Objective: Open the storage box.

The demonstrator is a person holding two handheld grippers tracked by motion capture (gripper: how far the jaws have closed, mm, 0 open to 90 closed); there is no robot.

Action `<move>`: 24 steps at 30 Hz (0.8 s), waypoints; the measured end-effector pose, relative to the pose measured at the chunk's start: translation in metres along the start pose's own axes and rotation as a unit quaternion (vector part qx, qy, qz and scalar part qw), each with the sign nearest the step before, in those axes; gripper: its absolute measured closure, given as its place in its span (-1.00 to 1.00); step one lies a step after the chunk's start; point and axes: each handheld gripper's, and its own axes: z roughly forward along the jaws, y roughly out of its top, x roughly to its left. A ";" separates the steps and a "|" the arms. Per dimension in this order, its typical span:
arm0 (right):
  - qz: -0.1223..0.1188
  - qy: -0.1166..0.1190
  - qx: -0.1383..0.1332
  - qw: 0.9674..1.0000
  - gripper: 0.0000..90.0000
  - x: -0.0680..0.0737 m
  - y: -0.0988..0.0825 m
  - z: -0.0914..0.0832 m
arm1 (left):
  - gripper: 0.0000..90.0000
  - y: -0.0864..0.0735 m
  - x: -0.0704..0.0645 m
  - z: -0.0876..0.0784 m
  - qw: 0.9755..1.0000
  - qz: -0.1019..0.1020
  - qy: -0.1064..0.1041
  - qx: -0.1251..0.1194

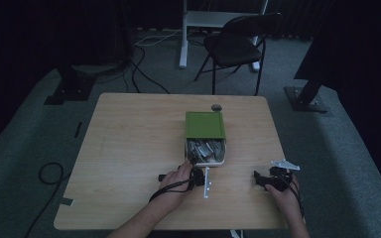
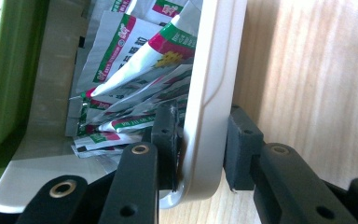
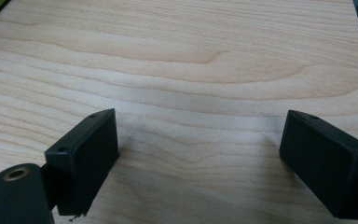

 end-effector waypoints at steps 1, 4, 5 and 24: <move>0.000 0.000 0.000 1.000 -0.75 0.000 0.000 0.000 | 0.56 0.000 -0.001 -0.001 1.000 -0.002 -0.003 0.000; 0.000 0.000 0.000 1.000 -0.75 0.000 0.000 0.000 | 0.56 0.000 -0.001 -0.003 1.000 0.000 -0.004 0.000; 0.000 0.000 0.000 1.000 -0.75 0.000 0.000 0.000 | 0.56 0.000 -0.002 -0.004 1.000 0.001 -0.003 0.001; 0.000 0.000 0.000 1.000 -0.75 0.000 0.000 0.000 | 0.57 0.004 -0.012 -0.019 1.000 0.004 -0.007 0.000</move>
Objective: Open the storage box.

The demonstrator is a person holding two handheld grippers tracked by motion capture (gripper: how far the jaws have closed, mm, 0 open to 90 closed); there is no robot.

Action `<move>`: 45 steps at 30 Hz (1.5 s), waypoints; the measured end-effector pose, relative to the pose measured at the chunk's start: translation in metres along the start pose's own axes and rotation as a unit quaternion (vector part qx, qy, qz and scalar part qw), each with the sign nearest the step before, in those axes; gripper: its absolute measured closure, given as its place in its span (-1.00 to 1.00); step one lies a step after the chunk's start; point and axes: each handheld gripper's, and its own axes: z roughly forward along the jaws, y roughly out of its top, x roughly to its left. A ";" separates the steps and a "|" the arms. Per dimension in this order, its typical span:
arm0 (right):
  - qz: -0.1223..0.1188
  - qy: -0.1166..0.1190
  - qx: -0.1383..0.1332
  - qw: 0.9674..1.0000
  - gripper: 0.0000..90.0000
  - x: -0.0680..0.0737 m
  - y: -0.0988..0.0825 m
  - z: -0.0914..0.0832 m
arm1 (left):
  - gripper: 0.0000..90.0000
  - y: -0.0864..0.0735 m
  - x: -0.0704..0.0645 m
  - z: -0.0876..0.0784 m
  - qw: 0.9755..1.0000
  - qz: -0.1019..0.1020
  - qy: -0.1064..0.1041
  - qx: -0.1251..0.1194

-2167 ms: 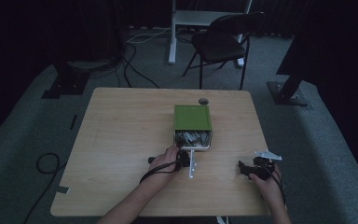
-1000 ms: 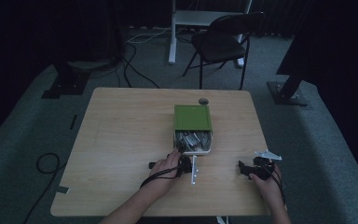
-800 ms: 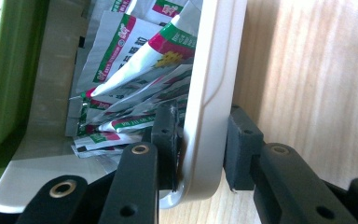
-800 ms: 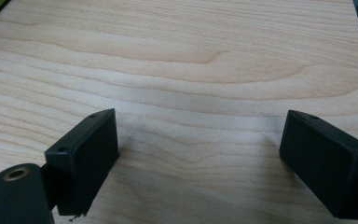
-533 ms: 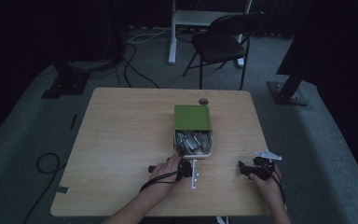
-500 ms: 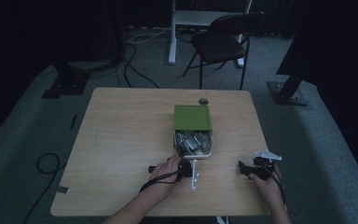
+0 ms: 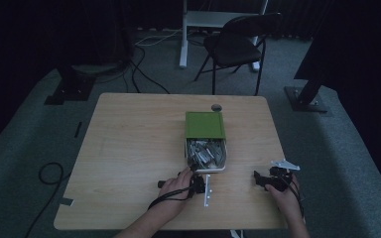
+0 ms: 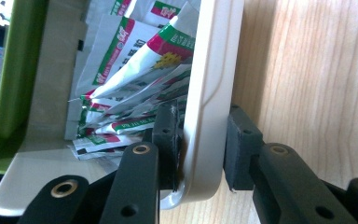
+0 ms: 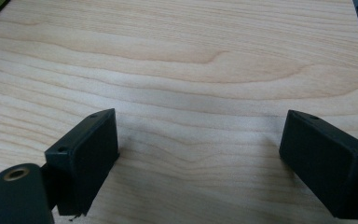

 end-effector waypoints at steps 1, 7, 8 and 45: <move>0.000 0.000 0.000 1.000 -0.75 0.000 0.000 0.000 | 0.57 0.000 0.000 -0.001 1.000 -0.002 0.002 -0.002; 0.000 0.000 0.000 1.000 -0.75 0.000 0.000 0.000 | 0.58 0.001 -0.004 -0.006 1.000 0.009 -0.001 0.000; 0.000 0.000 0.000 1.000 -0.75 0.000 0.000 0.000 | 0.58 0.001 -0.005 -0.007 1.000 0.002 -0.003 -0.004; 0.000 0.000 0.000 1.000 -0.75 0.000 0.000 0.000 | 0.57 -0.001 -0.026 -0.037 1.000 -0.002 -0.014 -0.012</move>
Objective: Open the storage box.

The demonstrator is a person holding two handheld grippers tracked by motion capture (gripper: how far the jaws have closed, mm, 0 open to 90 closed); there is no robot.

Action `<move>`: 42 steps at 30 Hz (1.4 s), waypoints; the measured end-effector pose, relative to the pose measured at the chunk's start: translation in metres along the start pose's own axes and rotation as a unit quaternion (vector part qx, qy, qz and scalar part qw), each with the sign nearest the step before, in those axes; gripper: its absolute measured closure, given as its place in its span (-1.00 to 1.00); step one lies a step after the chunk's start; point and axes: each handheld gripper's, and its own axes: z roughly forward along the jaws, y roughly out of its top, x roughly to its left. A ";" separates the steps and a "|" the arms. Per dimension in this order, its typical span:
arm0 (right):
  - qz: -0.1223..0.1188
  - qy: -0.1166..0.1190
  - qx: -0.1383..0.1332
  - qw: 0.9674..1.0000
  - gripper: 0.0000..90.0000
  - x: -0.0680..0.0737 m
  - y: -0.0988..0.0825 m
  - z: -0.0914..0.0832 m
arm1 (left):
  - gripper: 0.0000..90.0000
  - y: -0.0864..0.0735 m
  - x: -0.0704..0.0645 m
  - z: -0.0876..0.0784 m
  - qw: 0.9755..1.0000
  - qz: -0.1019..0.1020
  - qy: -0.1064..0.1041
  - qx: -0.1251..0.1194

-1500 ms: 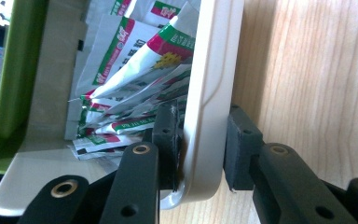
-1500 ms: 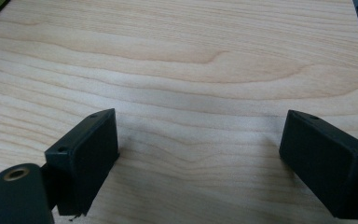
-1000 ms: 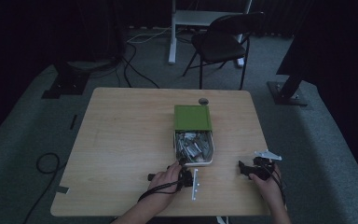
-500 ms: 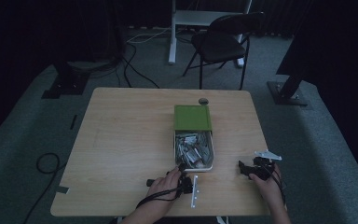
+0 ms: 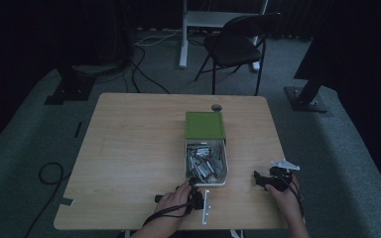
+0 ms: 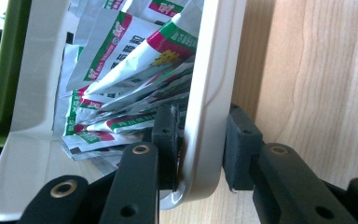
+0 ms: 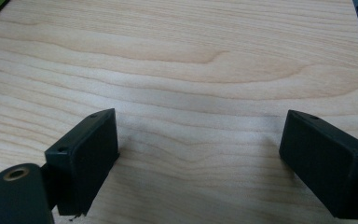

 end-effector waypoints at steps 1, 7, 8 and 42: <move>0.000 0.000 0.000 1.000 -0.75 0.000 0.000 0.000 | 0.57 0.000 0.000 0.000 1.000 0.001 -0.001 0.000; 0.000 0.000 0.000 1.000 -0.75 0.000 0.000 0.000 | 0.36 -0.005 0.000 -0.002 0.999 -0.022 -0.013 -0.040; 0.000 0.000 0.000 1.000 -0.75 0.000 0.000 0.000 | 0.36 -0.006 0.000 -0.003 0.999 -0.021 -0.018 -0.045; -0.001 0.000 -0.001 1.000 -0.75 0.000 0.000 0.000 | 0.26 -0.072 0.034 -0.034 0.931 -0.296 -0.142 -0.156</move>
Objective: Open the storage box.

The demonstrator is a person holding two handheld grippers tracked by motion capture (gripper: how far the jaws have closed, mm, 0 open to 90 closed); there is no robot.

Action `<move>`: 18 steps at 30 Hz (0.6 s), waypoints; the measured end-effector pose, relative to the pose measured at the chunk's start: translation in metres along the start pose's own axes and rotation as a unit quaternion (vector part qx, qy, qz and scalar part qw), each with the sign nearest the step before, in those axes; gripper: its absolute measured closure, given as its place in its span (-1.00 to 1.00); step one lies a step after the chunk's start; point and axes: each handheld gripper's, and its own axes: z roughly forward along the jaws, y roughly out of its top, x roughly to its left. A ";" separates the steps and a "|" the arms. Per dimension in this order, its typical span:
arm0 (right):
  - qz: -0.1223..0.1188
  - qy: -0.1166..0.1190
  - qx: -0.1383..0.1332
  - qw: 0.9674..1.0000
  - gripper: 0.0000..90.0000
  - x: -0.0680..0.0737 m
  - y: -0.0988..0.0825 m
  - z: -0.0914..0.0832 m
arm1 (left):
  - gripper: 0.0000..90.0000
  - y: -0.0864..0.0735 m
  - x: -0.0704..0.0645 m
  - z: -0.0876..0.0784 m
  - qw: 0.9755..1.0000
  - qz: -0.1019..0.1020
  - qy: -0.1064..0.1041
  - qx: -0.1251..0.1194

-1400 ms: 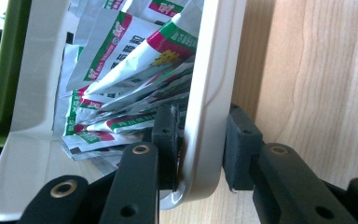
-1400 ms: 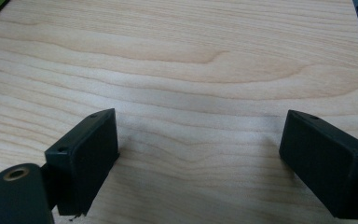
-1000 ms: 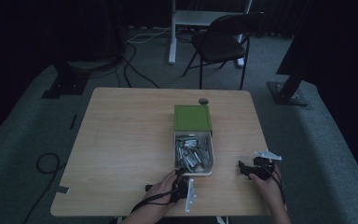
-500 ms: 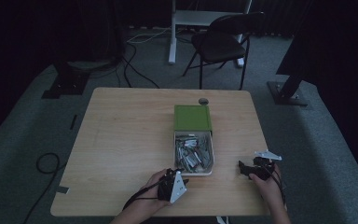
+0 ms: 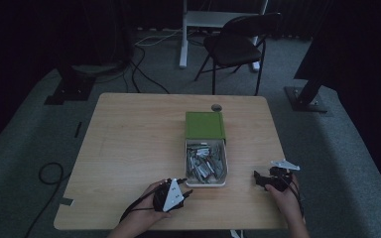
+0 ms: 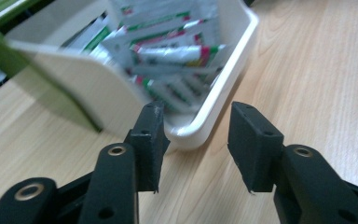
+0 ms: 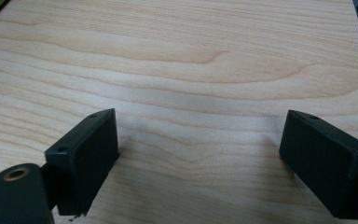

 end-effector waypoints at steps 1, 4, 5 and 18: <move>0.000 0.000 0.000 1.000 -0.75 0.000 0.000 0.000 | 0.26 -0.003 0.001 -0.001 1.000 -0.006 0.001 0.000; 0.000 0.000 0.000 1.000 -0.75 0.000 0.000 0.000 | 0.26 -0.009 0.006 -0.005 1.000 -0.018 0.010 0.002; -0.001 0.000 0.000 1.000 -0.75 0.000 0.000 0.000 | 0.26 -0.011 0.009 -0.006 1.000 -0.021 0.015 0.003; 0.000 0.000 0.000 1.000 -0.75 0.000 0.000 0.000 | 0.26 -0.036 0.040 -0.019 0.989 -0.121 0.074 0.034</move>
